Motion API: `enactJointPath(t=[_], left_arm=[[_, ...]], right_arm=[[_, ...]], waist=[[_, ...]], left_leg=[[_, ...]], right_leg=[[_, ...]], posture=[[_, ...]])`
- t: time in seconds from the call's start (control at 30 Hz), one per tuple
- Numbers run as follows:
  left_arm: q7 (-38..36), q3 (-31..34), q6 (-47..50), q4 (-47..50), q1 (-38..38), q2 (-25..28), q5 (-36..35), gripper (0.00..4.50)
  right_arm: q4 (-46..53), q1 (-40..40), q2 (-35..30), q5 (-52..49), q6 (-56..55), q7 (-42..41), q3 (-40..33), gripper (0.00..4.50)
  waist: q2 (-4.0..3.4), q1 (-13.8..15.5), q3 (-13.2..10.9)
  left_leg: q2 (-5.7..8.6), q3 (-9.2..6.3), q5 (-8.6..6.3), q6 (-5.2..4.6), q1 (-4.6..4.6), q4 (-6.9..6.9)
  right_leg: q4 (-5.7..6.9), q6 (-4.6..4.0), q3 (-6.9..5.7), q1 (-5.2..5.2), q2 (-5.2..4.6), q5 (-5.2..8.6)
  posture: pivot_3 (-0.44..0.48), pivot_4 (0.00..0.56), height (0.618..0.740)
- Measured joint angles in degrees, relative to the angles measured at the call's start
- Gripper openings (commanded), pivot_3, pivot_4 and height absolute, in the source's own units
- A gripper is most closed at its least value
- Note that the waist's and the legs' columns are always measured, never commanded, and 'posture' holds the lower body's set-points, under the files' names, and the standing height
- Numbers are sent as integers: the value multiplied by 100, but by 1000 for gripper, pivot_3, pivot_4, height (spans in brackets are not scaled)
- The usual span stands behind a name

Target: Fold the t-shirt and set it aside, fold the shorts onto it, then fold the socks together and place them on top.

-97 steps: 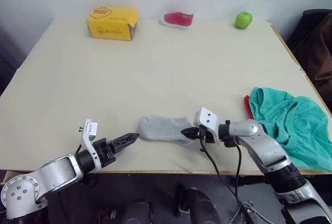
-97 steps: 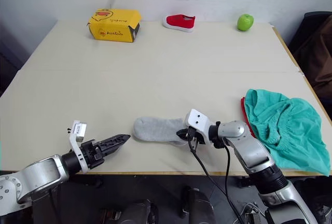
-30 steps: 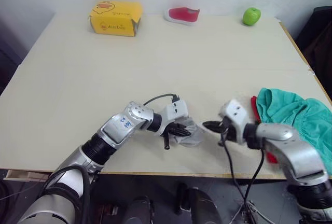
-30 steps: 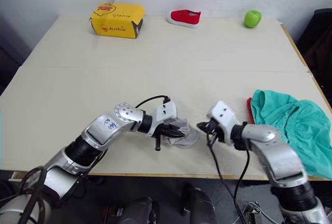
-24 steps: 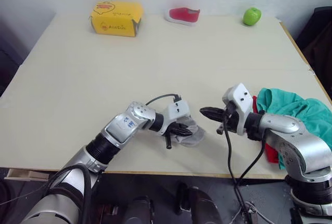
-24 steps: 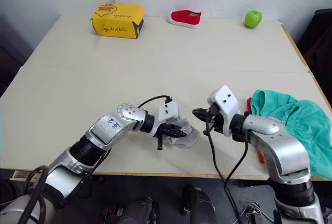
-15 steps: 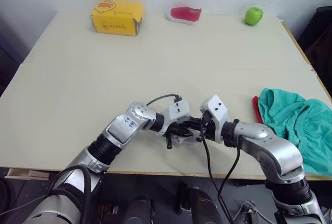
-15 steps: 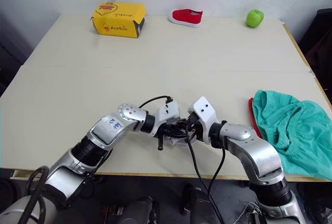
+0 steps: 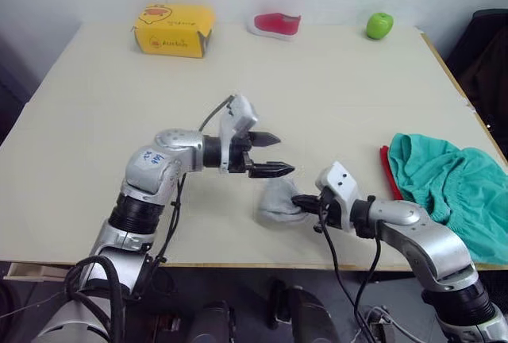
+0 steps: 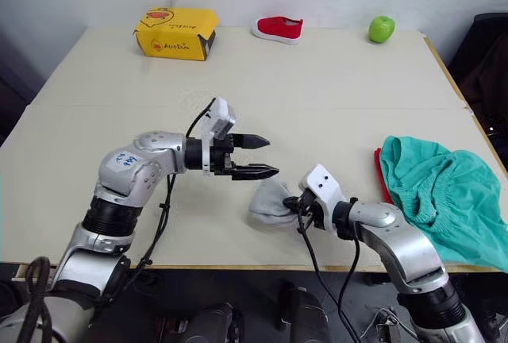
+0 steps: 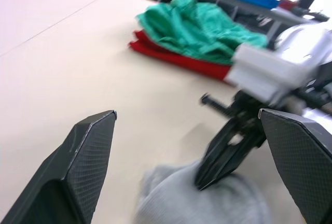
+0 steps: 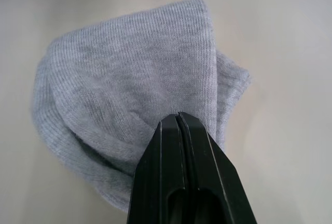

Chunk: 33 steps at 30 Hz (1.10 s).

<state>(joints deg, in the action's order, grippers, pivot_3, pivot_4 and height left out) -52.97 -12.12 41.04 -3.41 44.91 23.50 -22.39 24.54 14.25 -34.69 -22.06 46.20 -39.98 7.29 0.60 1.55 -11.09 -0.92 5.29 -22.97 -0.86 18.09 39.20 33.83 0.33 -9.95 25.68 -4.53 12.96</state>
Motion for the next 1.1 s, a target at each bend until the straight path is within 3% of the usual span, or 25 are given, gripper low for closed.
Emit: enactJointPath(t=[0.37, 0.7, 0.83, 0.97, 1.1], left_arm=[[-695, -1551, -1347, -265, -206, 32, 1289, 411], [-703, -1592, -2324, -1056, -40, -237, 1773, 411], [-683, -1534, -2428, -1235, -22, -363, 1825, 411], [-665, -1497, -2537, -1312, -19, -436, 1908, 411], [-665, -1496, -2744, -1313, -22, -377, 2035, 391]], right_arm=[[-126, 46, -27, 36, -141, -13, 10, 0], [407, -475, -307, -204, 207, 75, -460, 0], [775, -813, -336, -707, 743, 123, -1045, 0], [929, -765, -33, -1765, 1854, 467, -2122, 0], [640, -593, 434, -2811, 3112, 839, -3109, 915]], waist=[[0, 2, 0], [0, 51, 1], [0, 98, 1], [0, 134, 1], [-1, 128, 1]], left_leg=[[0, -2, 2, 2, 5, 5], [2, -4, 4, -4, -3, 10], [2, -4, 4, -6, -6, 16], [1, -7, 4, -9, -5, 22], [-1, -7, 3, -12, -6, 22]], right_leg=[[-8, -1, -4, 2, 0, 0], [-3, -1, 1, -6, -9, -1], [-1, -1, 4, -9, -9, -2], [3, -6, 4, -9, -13, -5], [3, -7, 4, -9, -13, -6]], posture=[[0, 150, 740], [0, 150, 740], [0, 150, 740], [0, 150, 740], [0, 150, 740]])
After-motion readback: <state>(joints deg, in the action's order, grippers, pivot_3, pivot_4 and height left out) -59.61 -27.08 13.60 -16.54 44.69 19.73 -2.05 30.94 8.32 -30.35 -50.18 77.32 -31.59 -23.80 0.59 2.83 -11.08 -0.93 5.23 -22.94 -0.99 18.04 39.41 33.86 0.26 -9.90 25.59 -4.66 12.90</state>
